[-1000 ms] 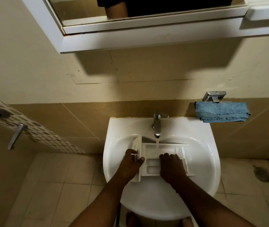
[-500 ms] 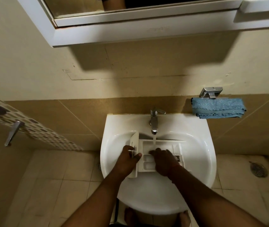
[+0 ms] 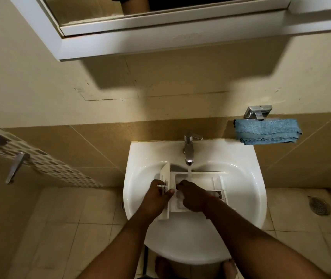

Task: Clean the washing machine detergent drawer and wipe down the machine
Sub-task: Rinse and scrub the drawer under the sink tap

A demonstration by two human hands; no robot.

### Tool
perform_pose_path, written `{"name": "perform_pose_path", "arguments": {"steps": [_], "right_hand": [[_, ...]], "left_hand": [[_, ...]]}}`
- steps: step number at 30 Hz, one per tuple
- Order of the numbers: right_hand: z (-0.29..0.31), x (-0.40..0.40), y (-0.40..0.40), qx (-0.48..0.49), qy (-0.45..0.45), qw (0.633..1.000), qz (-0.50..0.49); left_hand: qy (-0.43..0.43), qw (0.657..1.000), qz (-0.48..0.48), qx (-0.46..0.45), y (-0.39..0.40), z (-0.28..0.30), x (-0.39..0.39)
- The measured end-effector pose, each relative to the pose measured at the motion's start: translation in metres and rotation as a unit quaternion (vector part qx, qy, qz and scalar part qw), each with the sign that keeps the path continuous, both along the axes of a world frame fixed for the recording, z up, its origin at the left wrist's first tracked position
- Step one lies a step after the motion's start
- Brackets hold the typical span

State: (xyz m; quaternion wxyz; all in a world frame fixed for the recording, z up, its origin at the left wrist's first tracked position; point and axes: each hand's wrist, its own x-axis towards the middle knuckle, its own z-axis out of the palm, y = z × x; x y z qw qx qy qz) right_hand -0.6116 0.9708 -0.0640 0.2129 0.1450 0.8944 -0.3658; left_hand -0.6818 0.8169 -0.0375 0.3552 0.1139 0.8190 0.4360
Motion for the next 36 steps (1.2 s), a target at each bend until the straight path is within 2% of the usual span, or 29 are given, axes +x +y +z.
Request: {"name": "perform_pose_path", "arguments": {"steps": [1,2,3,4,5,6,7,8,9,10,11,12,13,14,16,18,20,22,25,26,27,28,29,30,31,33,34,35,36], "right_hand": [[0.000,0.002,0.006,-0.048,0.013,0.995,-0.081],[0.001,0.002,0.011,-0.107,0.041,0.973,-0.201],[0.006,0.001,0.017,-0.198,0.072,0.914,-0.346],[0.011,-0.002,0.020,-0.321,0.097,0.817,-0.470],[0.014,-0.006,0.020,-0.432,0.105,0.712,-0.544],[0.018,-0.009,0.019,-0.518,0.104,0.624,-0.575],[0.016,-0.013,0.015,-0.561,0.103,0.582,-0.580],[0.017,-0.017,0.008,-0.577,0.109,0.579,-0.566],[0.018,-0.020,-0.002,-0.552,0.115,0.634,-0.529],[0.014,-0.022,-0.012,-0.455,0.139,0.748,-0.462],[0.008,-0.021,-0.021,-0.315,0.179,0.861,-0.355],[0.000,-0.017,-0.026,-0.195,0.200,0.926,-0.252],[-0.007,-0.012,-0.027,-0.110,0.206,0.956,-0.177],[-0.013,-0.005,-0.023,-0.062,0.186,0.971,-0.138],[-0.016,0.014,-0.005,0.042,0.092,0.989,-0.112],[-0.021,0.023,0.022,0.173,-0.034,0.981,-0.081],[-0.017,0.020,0.039,0.193,-0.124,0.969,-0.087],[-0.014,0.008,0.035,0.174,-0.175,0.967,-0.056],[-0.005,-0.006,0.020,0.068,-0.138,0.988,0.009],[-0.001,-0.008,0.017,0.002,-0.097,0.995,-0.003],[0.006,-0.010,0.017,-0.067,-0.044,0.995,-0.056],[0.010,-0.011,0.018,-0.140,0.006,0.975,-0.170],[0.013,-0.010,0.021,-0.207,0.051,0.926,-0.312],[0.013,-0.010,0.025,-0.279,0.077,0.857,-0.427],[0.014,-0.011,0.026,-0.369,0.088,0.782,-0.494],[0.016,-0.013,0.022,-0.493,0.086,0.681,-0.535],[0.016,-0.014,0.017,-0.503,0.097,0.680,-0.524],[0.020,-0.016,0.010,-0.487,0.111,0.703,-0.506],[0.023,-0.018,0.001,-0.427,0.132,0.766,-0.461]], "left_hand": [[-0.002,1.000,0.001,0.003,0.000,0.001,0.000],[-0.004,1.000,0.004,0.007,0.000,0.001,0.000],[-0.005,1.000,0.005,0.007,0.000,0.001,-0.001],[-0.005,1.000,0.006,0.004,0.000,0.000,-0.002],[-0.008,1.000,0.005,-0.001,0.000,-0.001,-0.003],[-0.011,1.000,0.006,-0.005,0.000,-0.002,-0.003],[-0.013,1.000,0.006,-0.007,0.000,-0.002,-0.003],[-0.014,1.000,0.007,-0.005,0.000,-0.002,-0.002],[-0.013,1.000,0.006,-0.002,0.001,-0.001,-0.002],[-0.010,1.000,0.004,0.002,0.001,-0.001,-0.002],[-0.007,1.000,0.002,0.005,0.001,0.000,-0.002],[-0.005,1.000,0.002,0.007,0.000,0.000,-0.002],[-0.005,1.000,0.003,0.006,0.000,-0.001,-0.002],[-0.006,1.000,0.004,0.003,-0.001,-0.002,-0.002],[-0.013,1.000,0.004,0.000,-0.001,-0.003,-0.001],[-0.016,1.000,0.005,0.000,-0.001,-0.004,-0.002],[-0.017,1.000,0.008,0.000,-0.001,-0.004,-0.004],[-0.014,1.000,0.006,-0.006,-0.001,-0.005,-0.004],[-0.015,1.000,0.009,-0.003,-0.001,-0.004,-0.003],[-0.013,1.000,0.009,-0.004,-0.001,-0.003,-0.002],[-0.011,1.000,0.010,-0.003,-0.001,-0.003,-0.003],[-0.009,1.000,0.010,-0.003,0.000,-0.003,-0.003],[-0.010,1.000,0.011,-0.002,0.000,-0.004,-0.004],[-0.012,1.000,0.011,-0.003,0.000,-0.004,-0.004],[-0.012,1.000,0.011,-0.004,0.000,-0.004,-0.004],[-0.012,1.000,0.011,-0.006,-0.001,-0.004,-0.003],[-0.011,1.000,0.012,-0.005,-0.001,-0.004,-0.003],[-0.010,1.000,0.013,0.000,-0.002,-0.004,-0.002],[-0.008,1.000,0.014,0.005,-0.001,-0.003,-0.002]]}}
